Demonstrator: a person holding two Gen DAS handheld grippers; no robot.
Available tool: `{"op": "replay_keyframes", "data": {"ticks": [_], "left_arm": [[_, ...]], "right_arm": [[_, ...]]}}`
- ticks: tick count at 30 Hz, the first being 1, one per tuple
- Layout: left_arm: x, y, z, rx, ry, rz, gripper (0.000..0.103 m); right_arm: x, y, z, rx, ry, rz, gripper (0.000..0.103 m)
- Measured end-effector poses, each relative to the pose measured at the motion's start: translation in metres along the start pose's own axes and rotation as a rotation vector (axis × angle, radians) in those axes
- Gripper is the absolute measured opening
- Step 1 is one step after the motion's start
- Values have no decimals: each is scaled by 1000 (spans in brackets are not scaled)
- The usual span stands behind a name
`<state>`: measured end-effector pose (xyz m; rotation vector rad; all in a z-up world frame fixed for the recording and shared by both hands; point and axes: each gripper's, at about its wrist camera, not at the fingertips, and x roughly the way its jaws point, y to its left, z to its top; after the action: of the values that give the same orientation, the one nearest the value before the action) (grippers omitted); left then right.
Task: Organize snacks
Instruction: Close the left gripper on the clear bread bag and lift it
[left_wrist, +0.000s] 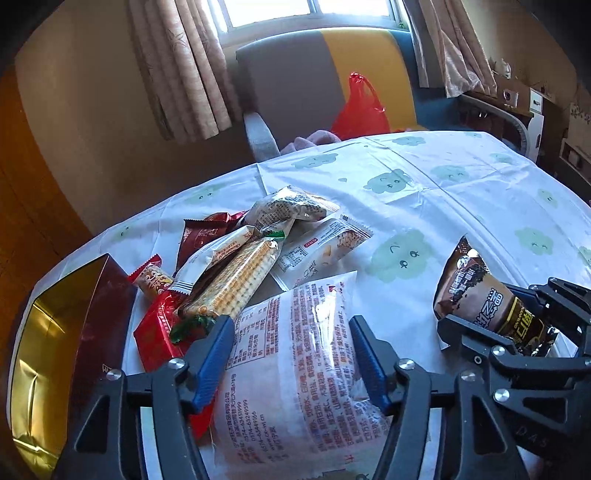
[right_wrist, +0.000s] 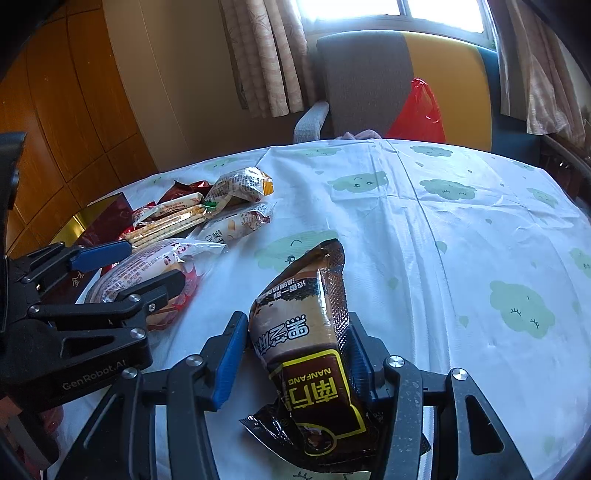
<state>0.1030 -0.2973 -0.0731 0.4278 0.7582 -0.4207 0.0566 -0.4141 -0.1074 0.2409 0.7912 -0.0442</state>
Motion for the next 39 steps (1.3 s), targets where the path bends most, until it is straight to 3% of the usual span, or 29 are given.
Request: {"op": "replay_keyframes", "data": {"ticks": [5,12,15,20,22,27,39], "left_arm": [[-8,-3,-2,24,-28,-1,49],[-15,-1,-6,34,-47,-3,47],[-15,0,-6,22,-45,5,51],[-6,12,-9,-52,4,4,73],[-1,16,-10,-74,14,-11,76],[13,16,-10,-65,59,-74,75],[-21,33,-43,-101,-35,-191,71]], "right_arm": [[0,1,0,-4,-1,-4,53],[0,1,0,-4,-1,-4,53],[1,0,0,-2,-1,-2,53],[0,1,0,0,-1,3,54],[1,0,0,1,-1,4,54],[1,0,0,1,-1,3,54],[-4,2,-2,-3,-19,-6,51]]}}
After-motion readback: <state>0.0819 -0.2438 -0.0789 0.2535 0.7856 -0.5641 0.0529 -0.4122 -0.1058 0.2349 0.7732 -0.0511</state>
